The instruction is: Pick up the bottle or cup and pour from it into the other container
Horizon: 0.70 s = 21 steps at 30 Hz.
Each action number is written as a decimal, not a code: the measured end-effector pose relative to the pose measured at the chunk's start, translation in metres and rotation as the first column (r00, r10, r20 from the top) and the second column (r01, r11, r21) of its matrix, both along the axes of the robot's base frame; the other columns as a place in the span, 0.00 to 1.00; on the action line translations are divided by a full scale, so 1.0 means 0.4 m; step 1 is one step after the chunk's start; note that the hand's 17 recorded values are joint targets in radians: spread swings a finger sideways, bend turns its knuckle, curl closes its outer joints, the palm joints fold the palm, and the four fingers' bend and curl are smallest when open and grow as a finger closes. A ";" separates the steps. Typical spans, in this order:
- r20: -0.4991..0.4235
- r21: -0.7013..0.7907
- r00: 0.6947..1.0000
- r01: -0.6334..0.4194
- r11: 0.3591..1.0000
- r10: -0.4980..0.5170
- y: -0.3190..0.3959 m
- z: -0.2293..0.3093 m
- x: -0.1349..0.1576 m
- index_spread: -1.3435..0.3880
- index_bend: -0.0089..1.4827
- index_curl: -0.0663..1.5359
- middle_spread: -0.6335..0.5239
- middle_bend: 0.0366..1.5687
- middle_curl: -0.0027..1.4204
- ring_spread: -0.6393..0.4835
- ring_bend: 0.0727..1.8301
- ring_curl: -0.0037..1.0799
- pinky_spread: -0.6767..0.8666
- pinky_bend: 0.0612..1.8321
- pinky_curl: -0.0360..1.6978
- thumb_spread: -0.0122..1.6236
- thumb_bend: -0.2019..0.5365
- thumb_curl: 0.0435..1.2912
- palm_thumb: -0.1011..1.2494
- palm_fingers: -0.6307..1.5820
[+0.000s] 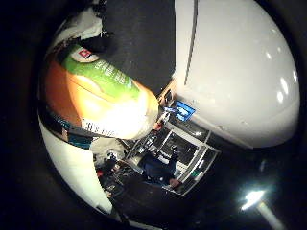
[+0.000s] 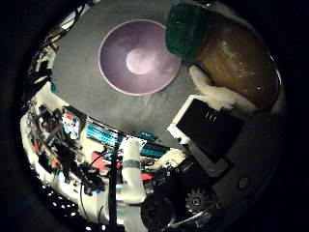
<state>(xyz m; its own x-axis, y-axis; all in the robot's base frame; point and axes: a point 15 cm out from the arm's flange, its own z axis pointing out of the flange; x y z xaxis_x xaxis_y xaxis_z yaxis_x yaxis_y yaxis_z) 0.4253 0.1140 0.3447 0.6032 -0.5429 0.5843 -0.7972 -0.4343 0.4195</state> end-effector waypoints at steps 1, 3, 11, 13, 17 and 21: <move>0.000 -0.003 1.000 -0.001 1.000 0.001 0.005 -0.004 -0.001 0.66 0.79 0.53 0.45 0.86 0.53 0.36 0.70 0.76 0.29 0.71 0.50 0.28 0.25 0.73 0.87 0.80; -0.003 -0.008 1.000 -0.010 1.000 0.010 0.017 -0.010 -0.005 0.66 0.79 0.53 0.45 0.86 0.53 0.36 0.70 0.76 0.29 0.71 0.50 0.28 0.25 0.73 0.87 0.80; 0.001 -0.042 1.000 -0.032 0.999 0.032 0.042 -0.008 -0.017 0.66 0.79 0.53 0.45 0.86 0.53 0.35 0.70 0.76 0.29 0.71 0.50 0.28 0.25 0.73 0.87 0.80; 0.000 -0.043 0.999 -0.034 0.998 0.034 0.045 -0.007 -0.019 0.66 0.79 0.53 0.45 0.86 0.53 0.35 0.70 0.76 0.29 0.71 0.50 0.28 0.25 0.73 0.87 0.80; -0.002 -0.047 1.000 -0.029 0.998 0.029 0.043 -0.007 -0.022 0.66 0.79 0.53 0.45 0.86 0.53 0.35 0.70 0.77 0.29 0.72 0.51 0.28 0.25 0.73 0.87 0.80; -0.006 -0.051 1.000 -0.025 0.998 0.025 0.039 -0.004 -0.026 0.66 0.79 0.53 0.45 0.86 0.53 0.35 0.70 0.77 0.29 0.72 0.51 0.28 0.25 0.73 0.87 0.79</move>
